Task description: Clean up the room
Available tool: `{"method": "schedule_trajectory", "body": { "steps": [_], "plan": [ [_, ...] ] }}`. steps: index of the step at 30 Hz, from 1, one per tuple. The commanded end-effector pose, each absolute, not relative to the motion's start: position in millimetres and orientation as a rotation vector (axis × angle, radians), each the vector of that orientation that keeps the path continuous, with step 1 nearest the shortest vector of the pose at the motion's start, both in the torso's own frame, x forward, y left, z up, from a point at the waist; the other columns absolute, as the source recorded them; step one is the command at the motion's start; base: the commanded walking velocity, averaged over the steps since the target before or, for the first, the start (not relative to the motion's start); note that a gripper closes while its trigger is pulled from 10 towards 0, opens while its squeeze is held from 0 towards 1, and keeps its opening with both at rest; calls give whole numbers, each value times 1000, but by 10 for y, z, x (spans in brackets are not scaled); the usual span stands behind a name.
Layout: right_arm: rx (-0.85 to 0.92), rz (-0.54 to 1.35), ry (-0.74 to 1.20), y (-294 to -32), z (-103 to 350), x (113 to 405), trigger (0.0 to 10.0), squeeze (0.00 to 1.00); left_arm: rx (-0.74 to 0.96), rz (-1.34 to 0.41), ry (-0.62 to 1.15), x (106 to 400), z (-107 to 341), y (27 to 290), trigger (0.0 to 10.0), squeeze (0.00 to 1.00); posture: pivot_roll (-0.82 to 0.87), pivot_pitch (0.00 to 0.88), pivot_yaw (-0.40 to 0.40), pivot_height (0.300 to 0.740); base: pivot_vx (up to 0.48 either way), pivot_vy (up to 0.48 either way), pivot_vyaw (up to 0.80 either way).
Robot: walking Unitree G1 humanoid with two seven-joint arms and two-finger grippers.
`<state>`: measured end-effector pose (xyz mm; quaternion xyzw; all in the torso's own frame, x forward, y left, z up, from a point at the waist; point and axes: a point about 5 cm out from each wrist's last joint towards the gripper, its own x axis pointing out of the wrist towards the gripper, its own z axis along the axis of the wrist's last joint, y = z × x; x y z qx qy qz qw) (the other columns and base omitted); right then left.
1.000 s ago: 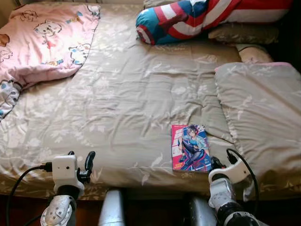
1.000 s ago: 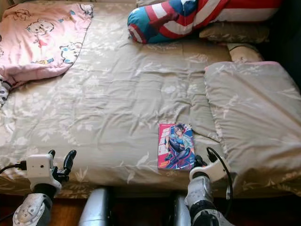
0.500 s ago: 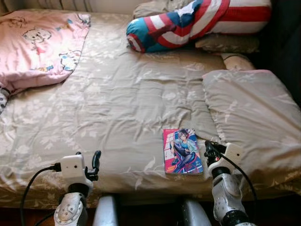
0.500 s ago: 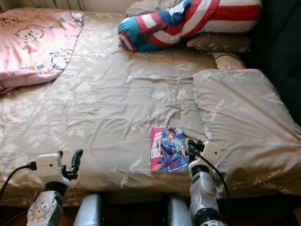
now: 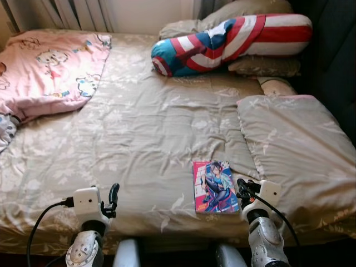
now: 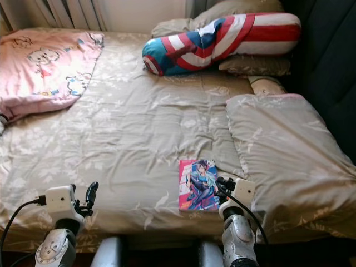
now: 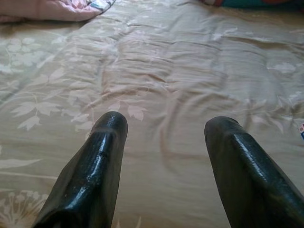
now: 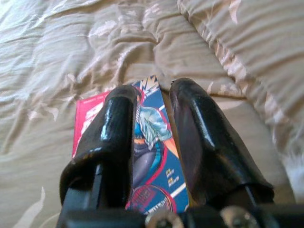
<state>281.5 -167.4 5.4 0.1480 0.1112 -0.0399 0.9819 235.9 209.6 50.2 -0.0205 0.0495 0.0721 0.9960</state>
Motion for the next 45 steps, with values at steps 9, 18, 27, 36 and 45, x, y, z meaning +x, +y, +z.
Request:
{"method": "schedule_trajectory", "body": {
  "steps": [9, 18, 27, 36, 45],
  "plan": [
    [267, -125, 382, -1807, -220, 2577, 10000, 0, -76, 159, 241, 2326, 135, 2170, 10000, 0, 118, 32, -76, 731, 0, 0, 0],
    [256, -174, 640, -1839, -542, 2272, 10000, 0, -31, 121, 456, 2291, -233, 2234, 10000, 0, 113, 57, -63, 739, 0, 0, 0],
    [233, -194, 780, -1793, -698, 2081, 10000, 0, -16, 124, 680, 2038, -575, 2203, 10000, 0, 103, 69, -48, 739, 0, 0, 0],
    [176, -118, 809, -1714, -737, 2024, 10000, 0, -32, 164, 741, 1893, -693, 2170, 10000, 0, 101, 66, -60, 739, 0, 0, 267],
    [182, -114, 832, -1678, -765, 1984, 10000, 0, -42, 190, 732, 1888, -695, 2172, 10000, 0, 106, 58, -63, 739, 0, 0, 533]
  ]
}}
